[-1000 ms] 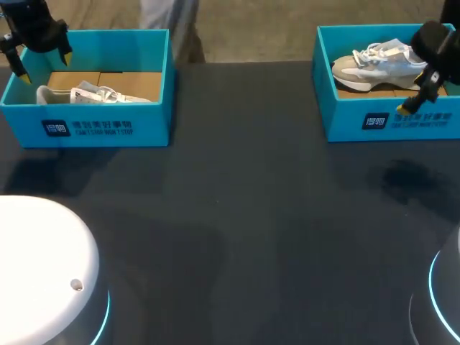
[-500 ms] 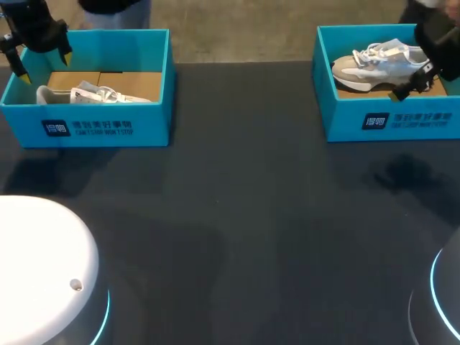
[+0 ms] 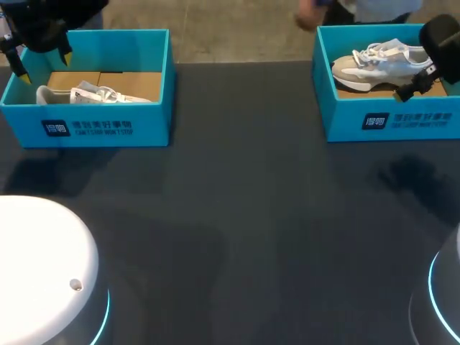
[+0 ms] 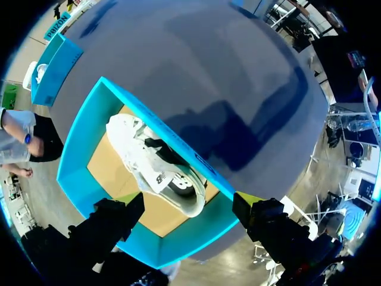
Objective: Take the shoe out of the shoebox, open the shoe tongue, remove and reinsert the insole, then place the shoe into the shoebox
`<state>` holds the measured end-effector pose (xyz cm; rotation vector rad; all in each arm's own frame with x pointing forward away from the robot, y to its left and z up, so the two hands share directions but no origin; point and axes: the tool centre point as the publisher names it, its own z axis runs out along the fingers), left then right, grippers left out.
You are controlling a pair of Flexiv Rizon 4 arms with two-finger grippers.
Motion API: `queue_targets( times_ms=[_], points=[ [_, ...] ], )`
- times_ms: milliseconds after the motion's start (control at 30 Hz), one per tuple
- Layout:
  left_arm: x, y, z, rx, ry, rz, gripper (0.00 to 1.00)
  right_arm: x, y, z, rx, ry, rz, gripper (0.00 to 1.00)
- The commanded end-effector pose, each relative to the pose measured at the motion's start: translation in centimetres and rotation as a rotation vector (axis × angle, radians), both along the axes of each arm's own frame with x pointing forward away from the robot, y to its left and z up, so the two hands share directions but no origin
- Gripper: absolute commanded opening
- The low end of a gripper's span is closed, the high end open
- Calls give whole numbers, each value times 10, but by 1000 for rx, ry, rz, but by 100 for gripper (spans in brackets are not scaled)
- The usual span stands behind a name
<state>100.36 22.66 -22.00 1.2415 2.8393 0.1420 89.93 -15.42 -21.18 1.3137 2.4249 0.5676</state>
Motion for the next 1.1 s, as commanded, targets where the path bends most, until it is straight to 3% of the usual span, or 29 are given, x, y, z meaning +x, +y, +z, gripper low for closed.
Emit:
queue_targets(
  times_ms=[33, 367, 600, 867, 1100],
  points=[
    [-1, 0, 1, 2, -1, 0, 100, 42, 12, -7, -78, 99, -103, 100],
    [-1, 0, 1, 2, -1, 0, 100, 120, -26, -19, -31, 162, -396, 100],
    [-1, 0, 1, 2, -1, 0, 100, 154, -51, -28, -26, 212, -545, 100],
    [-1, 0, 1, 2, -1, 0, 100, 185, -78, -36, 40, 271, -593, 100],
    [-1, 0, 1, 2, -1, 0, 100, 196, -98, -33, 45, 312, -590, 100]
  ],
)
